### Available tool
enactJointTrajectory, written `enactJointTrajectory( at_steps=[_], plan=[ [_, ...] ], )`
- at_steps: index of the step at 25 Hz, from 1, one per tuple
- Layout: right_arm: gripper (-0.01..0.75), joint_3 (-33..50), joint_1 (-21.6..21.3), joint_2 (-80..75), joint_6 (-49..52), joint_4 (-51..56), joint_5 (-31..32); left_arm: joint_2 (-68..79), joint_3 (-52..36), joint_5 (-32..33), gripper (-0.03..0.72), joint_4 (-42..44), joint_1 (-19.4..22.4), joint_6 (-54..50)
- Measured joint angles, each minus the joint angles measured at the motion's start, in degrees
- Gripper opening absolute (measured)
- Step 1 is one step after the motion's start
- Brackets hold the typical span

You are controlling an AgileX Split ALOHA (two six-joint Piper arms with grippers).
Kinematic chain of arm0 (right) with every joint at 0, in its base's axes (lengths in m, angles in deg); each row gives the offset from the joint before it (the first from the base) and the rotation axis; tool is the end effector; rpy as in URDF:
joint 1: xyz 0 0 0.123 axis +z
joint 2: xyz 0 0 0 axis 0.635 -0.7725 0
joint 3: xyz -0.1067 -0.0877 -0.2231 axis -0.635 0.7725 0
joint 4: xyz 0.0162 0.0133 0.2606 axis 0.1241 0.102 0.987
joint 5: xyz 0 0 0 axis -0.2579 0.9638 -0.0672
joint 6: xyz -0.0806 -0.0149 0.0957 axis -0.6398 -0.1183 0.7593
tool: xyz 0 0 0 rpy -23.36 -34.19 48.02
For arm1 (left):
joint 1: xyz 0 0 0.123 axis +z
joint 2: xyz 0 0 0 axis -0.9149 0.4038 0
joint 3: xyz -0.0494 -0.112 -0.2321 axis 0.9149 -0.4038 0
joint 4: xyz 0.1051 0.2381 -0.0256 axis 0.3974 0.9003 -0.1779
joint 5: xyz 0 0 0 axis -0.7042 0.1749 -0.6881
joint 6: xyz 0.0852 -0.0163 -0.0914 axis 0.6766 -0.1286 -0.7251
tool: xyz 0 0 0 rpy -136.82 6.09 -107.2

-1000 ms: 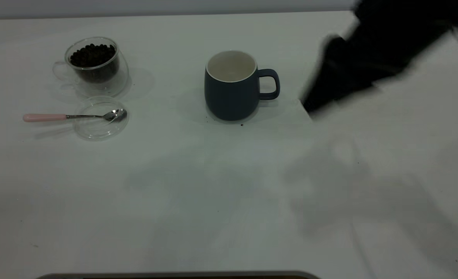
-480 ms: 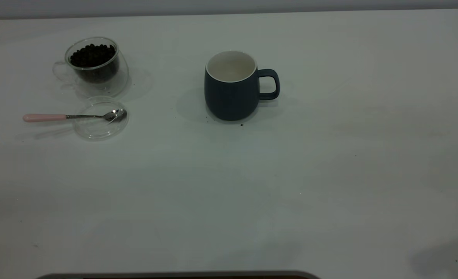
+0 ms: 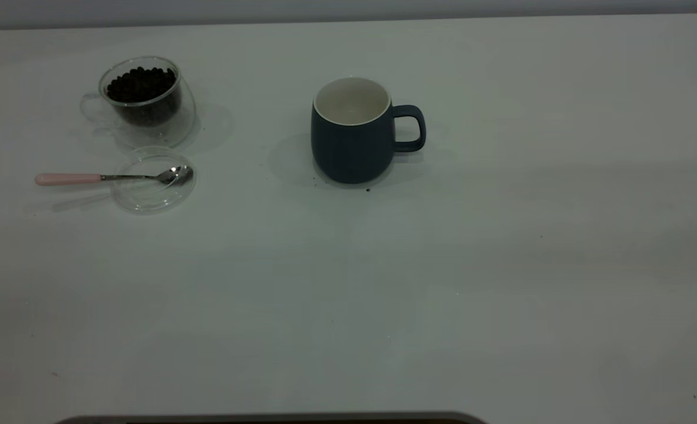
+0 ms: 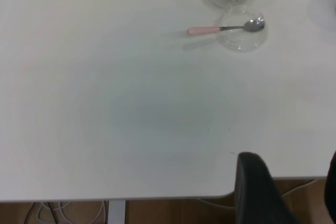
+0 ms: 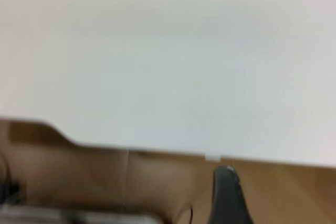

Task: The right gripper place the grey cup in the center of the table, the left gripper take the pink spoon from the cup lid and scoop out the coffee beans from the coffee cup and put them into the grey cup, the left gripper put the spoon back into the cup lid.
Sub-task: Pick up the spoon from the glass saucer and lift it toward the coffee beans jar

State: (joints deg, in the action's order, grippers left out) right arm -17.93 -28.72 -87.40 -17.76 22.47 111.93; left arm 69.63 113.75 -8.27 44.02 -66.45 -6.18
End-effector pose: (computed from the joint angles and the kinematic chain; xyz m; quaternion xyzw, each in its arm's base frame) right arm 0.0992 0.0142 0.2237 -0.0366 0.9440 0.0299 0.3264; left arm 0.0519 -0.0009 0.2539 0.0050 0.8723 -0.0026 0.4889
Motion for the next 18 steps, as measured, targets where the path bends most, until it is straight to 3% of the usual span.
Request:
enactJointTrajectory(
  at_steps=[9,14,18],
  plan=[
    [0.484,0.0,-0.7,17.2,7.0,-5.8,2.0,0.0,0.0,0.0,0.38,0.0,0.0,0.0],
    [0.442,0.0,-4.3,18.8,7.2,-6.6,2.3,0.0,0.0,0.0,0.38,0.0,0.0,0.2],
    [0.424,0.0,-4.7,18.8,7.2,-6.6,2.3,0.0,0.0,0.0,0.38,0.0,0.0,0.1]
  ],
)
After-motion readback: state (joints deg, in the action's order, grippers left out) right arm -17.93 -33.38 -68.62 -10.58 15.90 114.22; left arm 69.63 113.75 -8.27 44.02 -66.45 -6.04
